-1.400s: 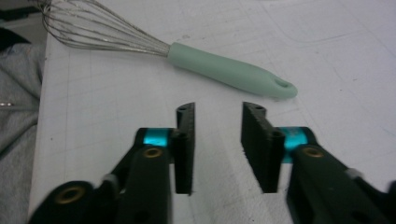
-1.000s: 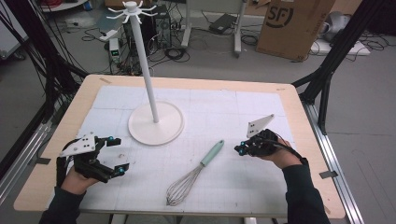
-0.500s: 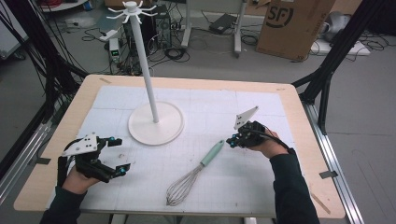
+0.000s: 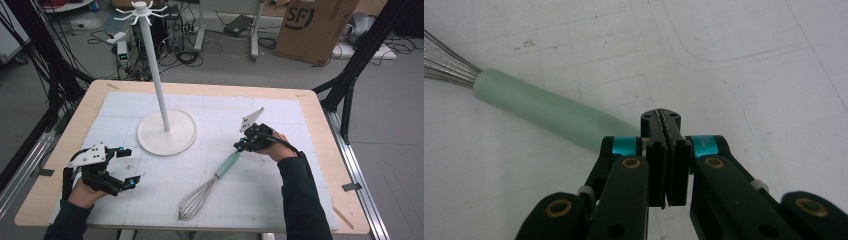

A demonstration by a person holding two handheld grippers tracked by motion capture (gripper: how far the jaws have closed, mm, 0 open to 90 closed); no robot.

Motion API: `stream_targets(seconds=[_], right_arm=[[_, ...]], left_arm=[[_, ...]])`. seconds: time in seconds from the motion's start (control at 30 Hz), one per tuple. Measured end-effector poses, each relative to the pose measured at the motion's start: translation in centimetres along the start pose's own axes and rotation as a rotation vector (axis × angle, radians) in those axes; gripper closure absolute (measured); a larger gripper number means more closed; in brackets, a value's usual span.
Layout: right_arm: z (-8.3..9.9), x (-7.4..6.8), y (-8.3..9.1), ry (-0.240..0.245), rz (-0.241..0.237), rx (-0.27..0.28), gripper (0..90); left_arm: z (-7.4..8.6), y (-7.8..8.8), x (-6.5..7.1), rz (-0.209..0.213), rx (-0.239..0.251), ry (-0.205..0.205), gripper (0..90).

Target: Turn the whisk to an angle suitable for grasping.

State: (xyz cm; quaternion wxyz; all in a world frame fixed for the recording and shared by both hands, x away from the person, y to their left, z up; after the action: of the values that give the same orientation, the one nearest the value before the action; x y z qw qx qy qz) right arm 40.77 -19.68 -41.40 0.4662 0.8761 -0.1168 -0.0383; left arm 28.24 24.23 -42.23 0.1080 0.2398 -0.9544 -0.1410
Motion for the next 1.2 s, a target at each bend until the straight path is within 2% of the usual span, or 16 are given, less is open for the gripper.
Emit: stream_targets(seconds=[0.2, 0.3, 0.47, 0.5, 0.57, 0.77, 0.87, 1.2], right_arm=[[-0.8, 0.5, -1.5, 0.018, -0.013, -0.038, 89.7], [-0.8, 0.6, -1.8, 0.004, -0.018, -0.048, 89.7], [-0.8, 0.7, -2.4, 0.007, -0.024, -0.047, 89.7], [-0.7, 0.7, -2.4, -0.009, -0.023, -0.059, 89.7], [-0.6, 0.6, -2.4, -0.010, -0.026, -0.074, 89.7], [-0.7, 0.3, -2.1, 0.007, -0.033, -0.066, 89.7], [-0.5, 0.3, -2.0, -0.011, -0.040, -0.078, 89.7], [-0.1, 0.1, -1.6, -0.015, -0.057, -0.100, 89.7]], left_arm=[[0.0, 0.0, 0.0, 0.002, -0.002, 0.002, 2.0], [0.1, -0.1, 0.0, 0.003, -0.005, 0.003, 2.0], [0.2, -0.3, 0.0, 0.006, -0.016, 0.001, 2.0], [0.2, -0.3, 0.0, 0.006, -0.016, 0.002, 2.0], [0.2, -0.2, 0.0, 0.006, -0.016, 0.001, 2.0], [0.2, -0.2, 0.0, 0.007, -0.019, 0.004, 2.0], [0.2, -0.2, 0.1, 0.007, -0.016, 0.005, 2.0], [0.1, -0.1, 0.0, 0.009, -0.015, 0.006, 2.0]])
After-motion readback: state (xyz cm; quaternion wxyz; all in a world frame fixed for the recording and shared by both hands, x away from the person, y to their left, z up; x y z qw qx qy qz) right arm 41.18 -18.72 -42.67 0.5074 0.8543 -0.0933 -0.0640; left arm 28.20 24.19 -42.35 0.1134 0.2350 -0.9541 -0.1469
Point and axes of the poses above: each handheld gripper's, and its own axes: y roughly backward along the jaws, z roughly out of its underside, x roughly to its right, the point moved 2 cm from there along -y, roughly forward along the jaws, and after that the axes turned 2 degrees about y, right-handed, at the moved point
